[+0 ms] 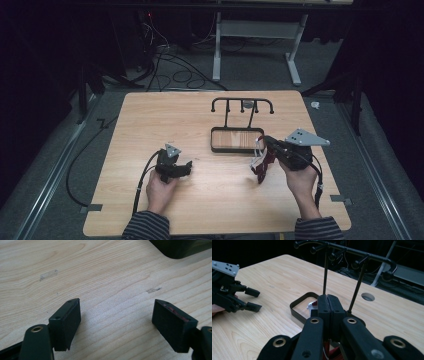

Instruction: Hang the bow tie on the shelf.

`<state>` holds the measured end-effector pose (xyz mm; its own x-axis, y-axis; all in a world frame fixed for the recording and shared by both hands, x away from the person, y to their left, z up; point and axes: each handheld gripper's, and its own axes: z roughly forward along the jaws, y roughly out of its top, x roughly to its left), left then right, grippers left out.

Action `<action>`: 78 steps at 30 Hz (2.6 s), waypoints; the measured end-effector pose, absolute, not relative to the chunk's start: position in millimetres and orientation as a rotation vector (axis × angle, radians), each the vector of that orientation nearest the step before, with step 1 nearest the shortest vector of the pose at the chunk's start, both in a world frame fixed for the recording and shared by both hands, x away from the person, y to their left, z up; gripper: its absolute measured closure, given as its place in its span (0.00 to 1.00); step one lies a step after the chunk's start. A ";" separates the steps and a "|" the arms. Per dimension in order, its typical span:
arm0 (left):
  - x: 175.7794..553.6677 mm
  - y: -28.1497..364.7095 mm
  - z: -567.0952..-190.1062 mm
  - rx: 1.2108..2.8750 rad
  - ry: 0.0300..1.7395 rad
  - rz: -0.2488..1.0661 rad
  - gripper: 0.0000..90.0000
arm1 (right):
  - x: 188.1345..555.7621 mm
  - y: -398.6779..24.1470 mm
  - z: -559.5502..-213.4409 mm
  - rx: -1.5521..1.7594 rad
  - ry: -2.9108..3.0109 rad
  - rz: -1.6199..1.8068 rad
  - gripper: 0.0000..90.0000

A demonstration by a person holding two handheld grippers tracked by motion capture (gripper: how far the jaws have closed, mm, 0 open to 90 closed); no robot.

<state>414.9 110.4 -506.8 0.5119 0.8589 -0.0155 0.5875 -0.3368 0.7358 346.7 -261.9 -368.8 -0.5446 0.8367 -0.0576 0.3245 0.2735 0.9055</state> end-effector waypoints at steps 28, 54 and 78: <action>414.9 110.4 -506.8 2.056 1.177 0.497 0.26 | 359.5 -249.8 -346.8 0.988 1.995 1.256 1.00; 414.9 110.4 -506.8 2.056 1.177 0.497 0.26 | 390.2 -234.7 -333.5 0.973 2.010 1.253 1.00; 414.9 110.4 -506.8 2.056 1.177 0.497 0.26 | 410.2 -221.3 -329.2 0.975 2.031 1.239 1.00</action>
<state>414.9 110.4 -506.8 0.5125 0.8585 -0.0157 0.5875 -0.3373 0.7356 410.2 -221.3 -329.2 -0.5769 0.8118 -0.0900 0.2917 0.3077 0.9057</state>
